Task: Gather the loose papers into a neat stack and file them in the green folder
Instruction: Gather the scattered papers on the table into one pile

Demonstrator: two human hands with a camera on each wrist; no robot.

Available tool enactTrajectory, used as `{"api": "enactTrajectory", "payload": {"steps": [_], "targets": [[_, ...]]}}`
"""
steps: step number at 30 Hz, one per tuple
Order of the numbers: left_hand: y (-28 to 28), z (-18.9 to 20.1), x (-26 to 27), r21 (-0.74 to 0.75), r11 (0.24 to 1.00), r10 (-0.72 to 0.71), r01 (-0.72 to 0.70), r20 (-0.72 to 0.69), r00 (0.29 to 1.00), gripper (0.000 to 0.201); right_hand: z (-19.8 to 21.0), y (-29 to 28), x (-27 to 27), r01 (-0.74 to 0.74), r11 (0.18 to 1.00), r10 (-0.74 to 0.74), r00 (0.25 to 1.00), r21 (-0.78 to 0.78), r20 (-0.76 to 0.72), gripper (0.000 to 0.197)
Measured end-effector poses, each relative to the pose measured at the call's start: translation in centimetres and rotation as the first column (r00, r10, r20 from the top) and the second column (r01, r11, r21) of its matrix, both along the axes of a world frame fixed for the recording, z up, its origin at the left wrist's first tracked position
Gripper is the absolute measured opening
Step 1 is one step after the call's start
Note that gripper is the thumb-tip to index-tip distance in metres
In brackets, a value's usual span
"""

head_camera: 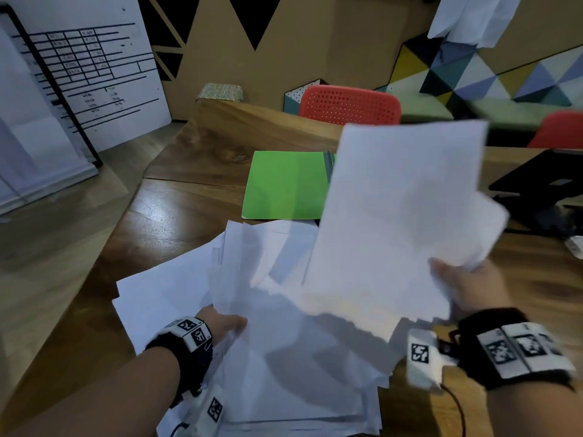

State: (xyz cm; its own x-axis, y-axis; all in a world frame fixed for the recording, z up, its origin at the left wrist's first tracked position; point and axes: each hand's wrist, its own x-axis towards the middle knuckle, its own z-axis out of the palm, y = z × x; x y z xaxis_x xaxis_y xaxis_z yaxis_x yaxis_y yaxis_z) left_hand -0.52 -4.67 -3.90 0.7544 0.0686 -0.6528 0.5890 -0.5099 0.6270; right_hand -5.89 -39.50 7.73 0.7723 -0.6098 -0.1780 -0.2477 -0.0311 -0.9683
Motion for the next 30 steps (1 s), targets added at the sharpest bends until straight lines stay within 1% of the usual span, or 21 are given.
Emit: {"api": "enactTrajectory", "payload": {"steps": [2, 3, 5, 6, 8, 9, 11, 13, 15, 17, 18, 19, 21, 23, 24, 25, 26, 27, 28, 29, 30], "targets": [[-0.1, 0.0, 0.0, -0.029, 0.999, 0.035, -0.035, 0.002, 0.999, 0.063, -2.7, 1.9, 0.4, -0.125, 0.992, 0.126, 0.989, 0.019, -0.082, 0.026], [-0.1, -0.1, 0.1, -0.083, 0.993, 0.086, -0.084, 0.013, 0.996, 0.065, -4.4, 2.5, 0.8, -0.18, 0.984, 0.176, 0.972, -0.008, -0.155, 0.029], [-0.4, 0.3, 0.0, -0.196, 0.959, 0.208, -0.202, 0.006, 0.978, 0.07, -7.3, 4.3, 0.9, -0.262, 0.965, 0.236, 0.895, -0.017, -0.379, 0.043], [-0.5, 0.5, 0.0, -0.23, 0.947, 0.229, -0.224, -0.003, 0.973, 0.08, -8.7, 5.2, 0.8, -0.317, 0.948, 0.28, 0.845, -0.005, -0.456, 0.05], [-0.7, 0.9, -0.2, -0.255, 0.951, 0.18, -0.175, -0.004, 0.984, 0.098, -10.5, 7.1, 0.4, -0.461, 0.886, 0.365, 0.76, -0.049, -0.538, 0.055], [-0.9, 1.0, -0.3, -0.249, 0.959, 0.146, -0.138, 0.015, 0.989, 0.092, -10.7, 8.2, 0.1, -0.5, 0.863, 0.38, 0.741, -0.077, -0.553, 0.053], [-1.2, 1.1, -0.6, -0.173, 0.98, 0.116, -0.103, 0.068, 0.991, 0.061, -10.4, 9.3, -0.1, -0.521, 0.85, 0.399, 0.732, -0.077, -0.553, 0.052], [-1.0, 1.4, -1.0, -0.153, 0.984, 0.102, -0.088, 0.087, 0.991, 0.046, -9.9, 8.9, 0.0, -0.474, 0.877, 0.36, 0.757, -0.08, -0.545, 0.067], [-0.2, 1.8, -1.2, -0.304, 0.949, 0.122, -0.087, 0.096, 0.988, 0.052, -9.1, 7.5, 0.1, -0.388, 0.918, 0.296, 0.805, -0.081, -0.514, 0.086], [1.0, 2.4, -1.6, -0.554, 0.823, 0.178, -0.126, 0.041, 0.983, 0.062, -8.3, 6.2, 0.0, -0.354, 0.935, 0.329, 0.859, 0.01, -0.393, 0.086], [1.4, 2.6, -1.7, -0.655, 0.745, 0.167, -0.122, 0.006, 0.986, 0.065, -8.2, 5.8, -0.1, -0.369, 0.921, 0.389, 0.873, 0.124, -0.295, 0.083], [1.6, 2.8, -1.8, -0.716, 0.691, 0.136, -0.096, -0.002, 0.991, 0.067, -8.0, 5.9, -0.2, -0.394, 0.892, 0.438, 0.875, 0.221, -0.206, 0.081], [1.1, 3.4, -2.0, -0.739, 0.672, 0.081, -0.048, 0.009, 0.997, 0.068, -8.5, 6.5, -0.3, -0.438, 0.855, 0.486, 0.864, 0.277, -0.133, 0.087], [0.0, 3.2, -1.6, -0.656, 0.755, 0.037, -0.018, 0.015, 0.999, 0.071, -9.5, 7.2, -0.2, -0.424, 0.87, 0.468, 0.87, 0.252, -0.155, 0.087], [-0.5, 3.3, -1.5, -0.579, 0.815, 0.028, -0.004, 0.033, 0.999, 0.077, -9.9, 7.3, -0.1, -0.385, 0.89, 0.435, 0.879, 0.246, -0.197, 0.077], [-0.7, 3.5, -1.4, -0.482, 0.876, 0.037, -0.007, 0.052, 0.998, 0.084, -10.4, 7.0, 0.0, -0.332, 0.911, 0.389, 0.889, 0.244, -0.243, 0.06], [-0.5, 3.3, -1.1, -0.319, 0.947, 0.07, -0.045, 0.069, 0.995, 0.086, -10.9, 6.7, 0.0, -0.275, 0.934, 0.335, 0.896, 0.228, -0.292, 0.045], [0.1, 3.2, -0.8, -0.063, 0.99, 0.128, -0.124, 0.074, 0.989, 0.085, -11.5, 6.1, 0.1, -0.23, 0.953, 0.289, 0.89, 0.199, -0.353, 0.038], [0.9, 3.3, -0.6, 0.185, 0.957, 0.215, -0.225, 0.071, 0.974, 0.083, -12.2, 5.5, 0.0, -0.201, 0.965, 0.255, 0.875, 0.17, -0.412, 0.043], [1.9, 3.6, -0.5, 0.337, 0.899, 0.278, -0.28, 0.055, 0.959, 0.083, -12.9, 5.0, -0.1, -0.183, 0.973, 0.229, 0.856, 0.143, -0.464, 0.049], [2.8, 3.6, -0.5, 0.401, 0.87, 0.301, -0.288, 0.031, 0.953, 0.081, -13.3, 4.6, -0.2, -0.171, 0.977, 0.212, 0.839, 0.128, -0.5, 0.053]]}}
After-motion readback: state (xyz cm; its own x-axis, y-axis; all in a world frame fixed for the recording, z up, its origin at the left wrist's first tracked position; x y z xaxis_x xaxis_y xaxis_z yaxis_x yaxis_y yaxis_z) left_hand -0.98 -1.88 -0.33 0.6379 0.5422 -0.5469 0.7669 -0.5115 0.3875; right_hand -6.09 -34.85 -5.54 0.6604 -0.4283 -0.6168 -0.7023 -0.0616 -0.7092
